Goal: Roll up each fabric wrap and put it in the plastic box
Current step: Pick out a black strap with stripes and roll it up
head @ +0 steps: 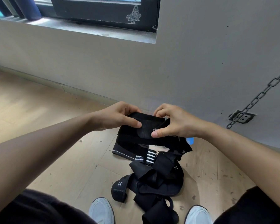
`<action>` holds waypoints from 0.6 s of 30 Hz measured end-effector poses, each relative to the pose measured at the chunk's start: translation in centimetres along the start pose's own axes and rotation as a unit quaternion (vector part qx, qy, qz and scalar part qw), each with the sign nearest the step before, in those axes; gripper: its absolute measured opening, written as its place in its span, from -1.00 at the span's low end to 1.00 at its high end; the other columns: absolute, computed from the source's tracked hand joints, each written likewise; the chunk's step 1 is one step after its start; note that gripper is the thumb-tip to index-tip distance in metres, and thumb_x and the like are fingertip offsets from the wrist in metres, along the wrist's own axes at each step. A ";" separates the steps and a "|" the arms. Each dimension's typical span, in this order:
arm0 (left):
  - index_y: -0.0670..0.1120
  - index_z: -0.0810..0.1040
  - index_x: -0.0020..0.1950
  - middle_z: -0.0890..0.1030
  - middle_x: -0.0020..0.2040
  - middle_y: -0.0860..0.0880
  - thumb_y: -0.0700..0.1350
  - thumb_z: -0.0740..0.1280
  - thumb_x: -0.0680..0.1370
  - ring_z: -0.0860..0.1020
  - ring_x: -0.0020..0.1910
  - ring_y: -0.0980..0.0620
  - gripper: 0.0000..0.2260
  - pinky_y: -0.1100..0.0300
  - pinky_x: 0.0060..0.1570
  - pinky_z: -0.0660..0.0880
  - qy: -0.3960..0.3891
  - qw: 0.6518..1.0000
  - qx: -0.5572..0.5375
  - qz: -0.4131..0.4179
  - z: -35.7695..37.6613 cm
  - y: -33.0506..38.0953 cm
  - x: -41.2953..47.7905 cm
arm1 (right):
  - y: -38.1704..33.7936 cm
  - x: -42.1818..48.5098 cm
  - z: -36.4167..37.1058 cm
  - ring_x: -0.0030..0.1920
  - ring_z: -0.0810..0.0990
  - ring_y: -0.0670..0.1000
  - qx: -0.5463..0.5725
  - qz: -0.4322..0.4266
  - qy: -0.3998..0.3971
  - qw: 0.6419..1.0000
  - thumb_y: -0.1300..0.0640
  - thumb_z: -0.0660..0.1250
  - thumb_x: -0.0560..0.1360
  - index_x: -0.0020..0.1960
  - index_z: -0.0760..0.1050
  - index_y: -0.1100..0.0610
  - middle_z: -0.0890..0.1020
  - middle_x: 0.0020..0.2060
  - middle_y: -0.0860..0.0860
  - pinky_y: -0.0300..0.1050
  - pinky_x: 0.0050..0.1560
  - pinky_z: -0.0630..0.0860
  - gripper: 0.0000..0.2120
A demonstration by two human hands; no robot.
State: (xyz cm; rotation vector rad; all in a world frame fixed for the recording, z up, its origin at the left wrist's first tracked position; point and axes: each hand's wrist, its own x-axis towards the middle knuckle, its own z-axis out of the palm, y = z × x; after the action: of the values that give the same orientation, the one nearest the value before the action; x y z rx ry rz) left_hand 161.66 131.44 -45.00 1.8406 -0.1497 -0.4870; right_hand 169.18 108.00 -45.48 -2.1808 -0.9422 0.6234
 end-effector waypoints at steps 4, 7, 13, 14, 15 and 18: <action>-0.13 0.64 -0.09 0.65 -0.21 -0.03 -0.22 0.42 0.44 0.63 -0.20 0.04 -0.93 0.27 -0.21 0.53 0.033 0.999 -0.009 -0.005 0.0 -0.1 0.2 | 0.1 -0.3 -0.4 -0.19 0.64 -0.06 0.073 0.004 -0.042 0.996 0.06 0.55 0.46 -0.08 0.62 0.15 0.71 -0.16 0.09 -0.13 -0.13 0.55 -0.81; -0.07 0.64 -0.20 0.64 -0.25 -0.02 -0.19 0.43 0.41 0.62 -0.23 0.05 -0.97 0.27 -0.23 0.52 0.050 0.999 -0.008 -0.006 -0.2 -0.1 0.2 | 0.2 -0.4 -0.7 -0.18 0.66 -0.04 0.110 -0.004 -0.036 0.993 0.06 0.48 0.53 -0.08 0.65 0.12 0.72 -0.16 0.09 -0.13 -0.10 0.57 -0.88; -0.13 0.68 -0.13 0.65 -0.27 0.01 -0.07 0.51 0.53 0.59 -0.28 0.11 -0.87 0.31 -0.27 0.48 0.021 0.998 0.060 -0.003 1.2 0.5 0.4 | -0.2 -0.4 0.3 -0.31 0.52 -0.16 0.086 -0.039 -0.038 0.995 0.13 0.49 0.52 -0.20 0.60 0.00 0.58 -0.36 -0.14 -0.28 -0.25 0.40 -0.85; -0.09 0.69 -0.13 0.66 -0.27 0.04 -0.11 0.46 0.57 0.59 -0.28 0.14 -0.90 0.33 -0.27 0.48 0.021 0.997 0.073 0.004 1.5 0.6 0.3 | -0.2 -0.4 0.5 -0.31 0.52 -0.17 0.078 -0.040 -0.039 0.995 0.11 0.49 0.52 -0.20 0.60 -0.01 0.58 -0.36 -0.14 -0.28 -0.25 0.40 -0.86; -0.05 0.69 -0.14 0.66 -0.28 0.08 -0.14 0.43 0.60 0.58 -0.29 0.17 -0.88 0.34 -0.27 0.47 0.027 0.995 0.095 0.015 1.5 0.6 0.4 | -0.2 -0.4 0.5 -0.31 0.52 -0.17 0.072 -0.038 -0.038 0.996 0.09 0.49 0.52 -0.19 0.60 -0.01 0.58 -0.35 -0.14 -0.27 -0.25 0.40 -0.87; -0.08 0.65 -0.15 0.58 -0.33 0.11 -0.12 0.41 0.63 0.49 -0.33 0.16 -0.84 0.27 -0.31 0.41 0.061 0.980 0.181 0.054 1.5 0.4 0.7 | -0.3 -0.4 0.3 -0.30 0.55 -0.15 0.075 -0.027 -0.024 0.997 0.05 0.49 0.52 -0.14 0.61 0.04 0.60 -0.33 -0.11 -0.23 -0.25 0.44 -0.89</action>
State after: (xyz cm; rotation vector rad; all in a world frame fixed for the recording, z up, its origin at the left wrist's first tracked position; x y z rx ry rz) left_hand 161.72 129.74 -45.18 2.1986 -0.2672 -0.2815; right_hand 168.62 108.02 -45.37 -2.0106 -0.9444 0.7001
